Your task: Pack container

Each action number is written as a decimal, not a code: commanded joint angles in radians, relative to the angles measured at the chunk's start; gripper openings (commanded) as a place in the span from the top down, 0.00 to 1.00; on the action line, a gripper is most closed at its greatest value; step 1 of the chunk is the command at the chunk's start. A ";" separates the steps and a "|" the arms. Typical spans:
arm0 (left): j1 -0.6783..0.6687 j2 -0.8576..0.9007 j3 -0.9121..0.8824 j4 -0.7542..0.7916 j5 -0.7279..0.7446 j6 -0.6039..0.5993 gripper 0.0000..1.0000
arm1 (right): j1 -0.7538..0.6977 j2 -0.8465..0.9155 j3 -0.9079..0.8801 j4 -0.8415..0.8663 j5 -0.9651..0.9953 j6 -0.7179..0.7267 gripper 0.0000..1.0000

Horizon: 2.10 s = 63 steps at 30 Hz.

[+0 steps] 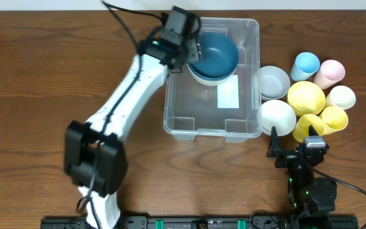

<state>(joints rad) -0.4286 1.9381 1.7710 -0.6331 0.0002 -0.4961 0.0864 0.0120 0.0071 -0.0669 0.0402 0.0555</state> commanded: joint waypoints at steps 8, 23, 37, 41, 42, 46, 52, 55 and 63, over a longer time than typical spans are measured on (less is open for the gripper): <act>0.249 -0.274 0.005 -0.116 -0.070 0.097 0.11 | -0.011 -0.006 -0.002 -0.004 0.000 -0.012 0.01; 0.632 -0.311 0.005 -0.332 -0.177 0.096 0.02 | -0.011 -0.006 -0.002 -0.004 0.000 -0.012 0.01; 0.666 -0.311 0.005 -0.332 -0.177 0.096 0.02 | -0.011 -0.006 -0.002 -0.004 0.000 -0.012 0.01; 0.666 -0.311 0.005 -0.331 -0.177 0.096 0.02 | -0.011 -0.006 -0.002 -0.004 0.000 -0.012 0.01; 0.666 -0.311 0.005 -0.332 -0.177 0.096 0.02 | -0.011 -0.006 -0.002 -0.004 0.000 -0.012 0.01; 0.666 -0.311 0.005 -0.332 -0.177 0.096 0.02 | -0.011 -0.006 -0.002 -0.004 0.000 -0.012 0.01; 0.666 -0.311 0.005 -0.331 -0.177 0.096 0.02 | -0.011 -0.006 -0.002 -0.004 -0.002 -0.006 0.01; 0.666 -0.311 0.005 -0.331 -0.177 0.096 0.02 | -0.011 -0.006 -0.002 -0.002 -0.038 0.037 0.01; 0.666 -0.311 0.005 -0.332 -0.177 0.096 0.02 | -0.011 -0.006 0.016 0.121 -0.243 0.216 0.01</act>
<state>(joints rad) 0.2340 1.6325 1.7714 -0.9623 -0.1646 -0.4141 0.0864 0.0116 0.0074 0.0483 -0.1036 0.1677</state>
